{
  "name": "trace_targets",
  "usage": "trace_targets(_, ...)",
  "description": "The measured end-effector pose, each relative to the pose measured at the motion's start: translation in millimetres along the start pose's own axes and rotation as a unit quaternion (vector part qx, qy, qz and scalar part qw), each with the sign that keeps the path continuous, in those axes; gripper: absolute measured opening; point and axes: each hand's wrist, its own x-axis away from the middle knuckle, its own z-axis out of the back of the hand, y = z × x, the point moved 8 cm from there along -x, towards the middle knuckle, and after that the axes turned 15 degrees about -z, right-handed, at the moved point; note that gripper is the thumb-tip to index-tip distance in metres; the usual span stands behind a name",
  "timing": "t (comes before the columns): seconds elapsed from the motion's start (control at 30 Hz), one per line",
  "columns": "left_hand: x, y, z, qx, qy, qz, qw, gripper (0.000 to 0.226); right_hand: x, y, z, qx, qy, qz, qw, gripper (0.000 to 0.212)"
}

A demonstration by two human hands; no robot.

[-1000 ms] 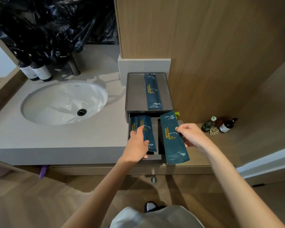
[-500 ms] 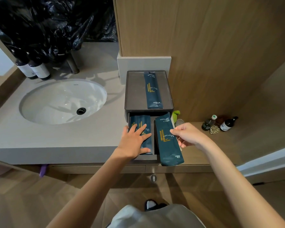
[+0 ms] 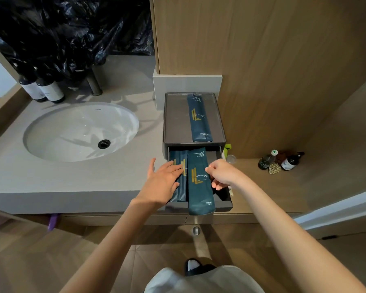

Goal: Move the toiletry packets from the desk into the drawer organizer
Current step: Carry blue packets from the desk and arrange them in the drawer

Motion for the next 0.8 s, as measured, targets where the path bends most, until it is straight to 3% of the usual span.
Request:
trace_targets(0.1, 3, 0, 6, 0.052, 0.026, 0.007, 0.998, 0.045, -11, -8, 3, 0.012, 0.039, -0.01, 0.999, 0.013)
trace_targets(0.23, 0, 3, 8, 0.094, 0.04, 0.012, 0.995, 0.043, -27, -20, 2, 0.069, 0.101, -0.008, 0.992, 0.02)
trace_targets(0.43, -3, 19, -1, 0.089, -0.002, -0.04, 0.995, 0.046, -37, -23, -5, 0.101, 0.176, 0.007, 0.979, 0.022)
trace_targets(0.6, -7, 27, -18, 0.053, -0.072, -0.054, 0.995, 0.046, -37, -18, -10, 0.113, 0.206, -0.002, 0.972, 0.046)
trace_targets(0.8, -10, 26, -32, 0.016, -0.115, -0.051, 0.992, 0.049, -34, -14, -12, 0.096, 0.208, 0.031, 0.973, 0.056)
